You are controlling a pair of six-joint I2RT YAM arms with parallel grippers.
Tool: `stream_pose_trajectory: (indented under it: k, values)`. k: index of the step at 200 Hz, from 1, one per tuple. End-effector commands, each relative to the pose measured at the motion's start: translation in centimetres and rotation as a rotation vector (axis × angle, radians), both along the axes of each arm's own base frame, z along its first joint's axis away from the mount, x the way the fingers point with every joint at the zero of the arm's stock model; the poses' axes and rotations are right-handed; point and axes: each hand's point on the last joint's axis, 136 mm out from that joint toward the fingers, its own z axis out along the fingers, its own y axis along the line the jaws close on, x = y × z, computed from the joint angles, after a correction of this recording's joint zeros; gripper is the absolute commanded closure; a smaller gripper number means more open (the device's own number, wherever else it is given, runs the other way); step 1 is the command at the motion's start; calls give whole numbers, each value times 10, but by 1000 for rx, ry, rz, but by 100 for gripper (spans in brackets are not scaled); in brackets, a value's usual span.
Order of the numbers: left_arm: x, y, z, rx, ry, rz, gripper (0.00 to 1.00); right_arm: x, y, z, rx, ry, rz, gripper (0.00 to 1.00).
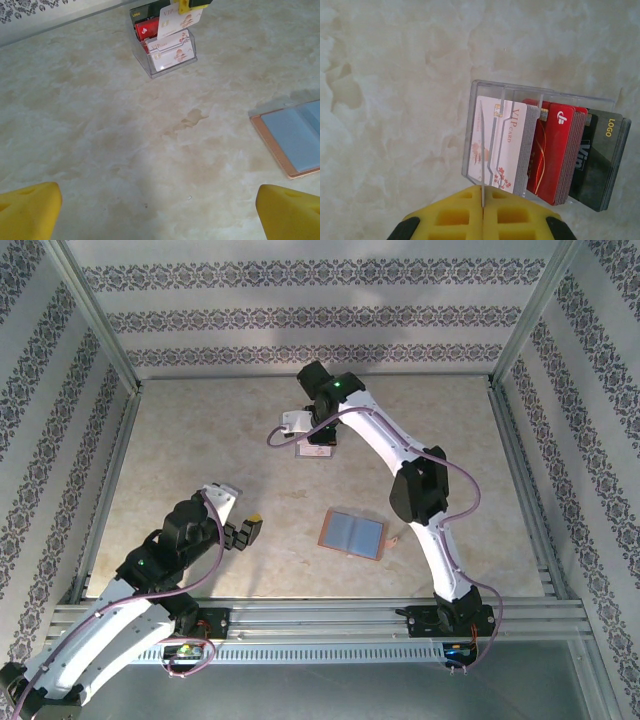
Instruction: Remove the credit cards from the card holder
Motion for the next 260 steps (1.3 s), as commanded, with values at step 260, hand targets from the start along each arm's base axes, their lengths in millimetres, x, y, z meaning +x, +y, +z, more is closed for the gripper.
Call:
stream_pose_trajectory:
  k: [260]
  values:
    - [3,4,-13,73,33,7,0,41,-10,-36,-25,-1,-139,100]
